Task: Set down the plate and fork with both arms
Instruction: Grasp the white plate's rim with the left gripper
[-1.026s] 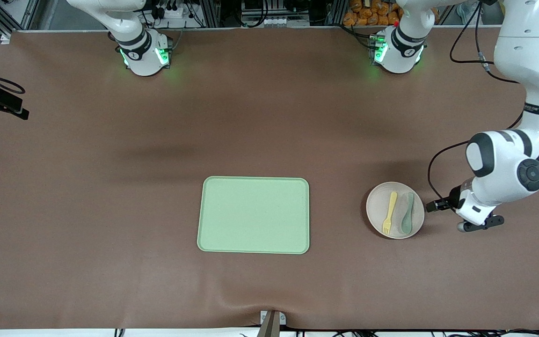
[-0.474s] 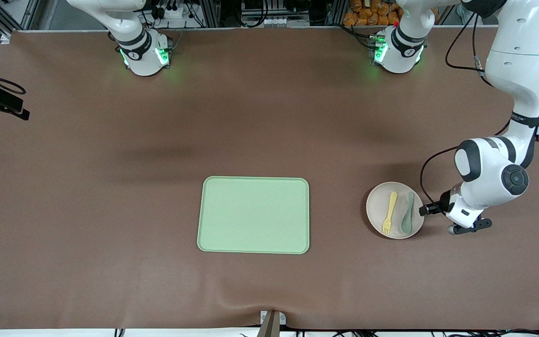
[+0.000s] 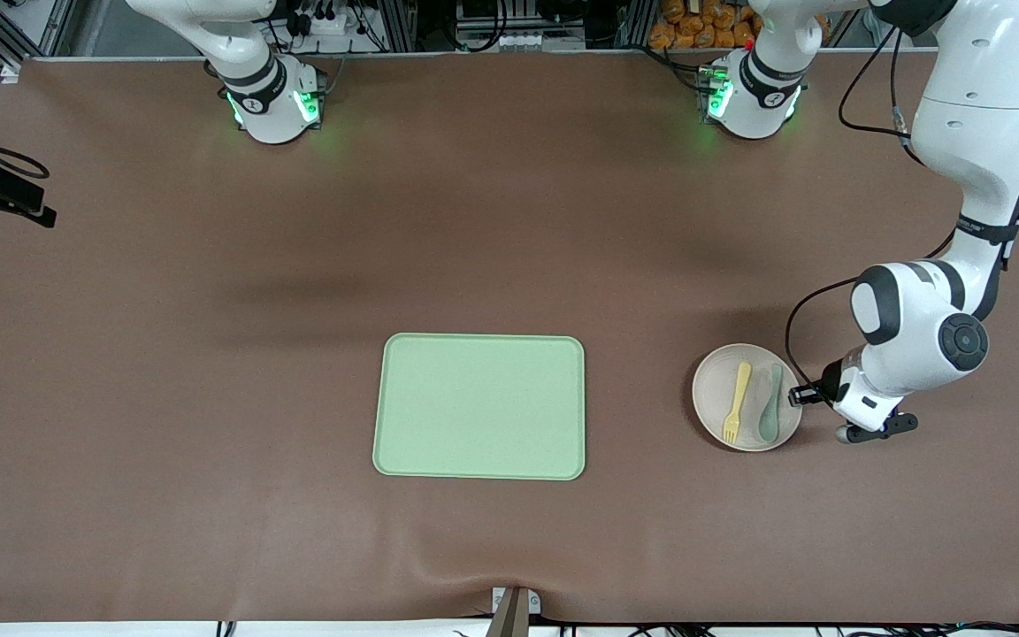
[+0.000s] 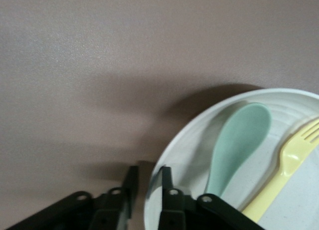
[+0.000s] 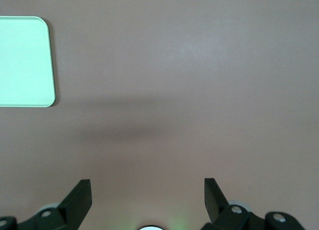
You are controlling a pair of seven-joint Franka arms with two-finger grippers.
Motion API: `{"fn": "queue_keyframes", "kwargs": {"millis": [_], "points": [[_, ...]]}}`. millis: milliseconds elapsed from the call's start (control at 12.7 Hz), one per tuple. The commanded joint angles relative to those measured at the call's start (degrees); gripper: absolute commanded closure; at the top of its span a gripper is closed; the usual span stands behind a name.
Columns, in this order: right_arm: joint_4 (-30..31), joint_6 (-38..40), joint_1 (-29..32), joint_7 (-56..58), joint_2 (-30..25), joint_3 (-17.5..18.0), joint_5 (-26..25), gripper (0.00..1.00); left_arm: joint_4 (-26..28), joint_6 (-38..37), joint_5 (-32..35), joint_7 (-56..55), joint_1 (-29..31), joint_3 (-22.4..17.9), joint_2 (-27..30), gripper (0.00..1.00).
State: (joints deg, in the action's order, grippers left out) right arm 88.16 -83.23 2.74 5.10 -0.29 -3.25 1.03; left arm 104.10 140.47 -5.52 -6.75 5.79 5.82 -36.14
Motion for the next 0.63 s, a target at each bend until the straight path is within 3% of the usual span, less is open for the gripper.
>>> {"fn": "queue_keyframes", "kwargs": {"millis": [0,553], "points": [[-0.1,-0.3,-0.1,-0.2,0.6,0.4,0.3,0.0,-0.4,0.4,-1.0,0.2,-0.1,0.3,-0.2,1.0],[0.1,0.2,0.1,-0.2,0.7,0.4,0.3,0.0,-3.3,-0.8,-1.0,-0.5,0.2,7.2,4.1,1.0]]}}
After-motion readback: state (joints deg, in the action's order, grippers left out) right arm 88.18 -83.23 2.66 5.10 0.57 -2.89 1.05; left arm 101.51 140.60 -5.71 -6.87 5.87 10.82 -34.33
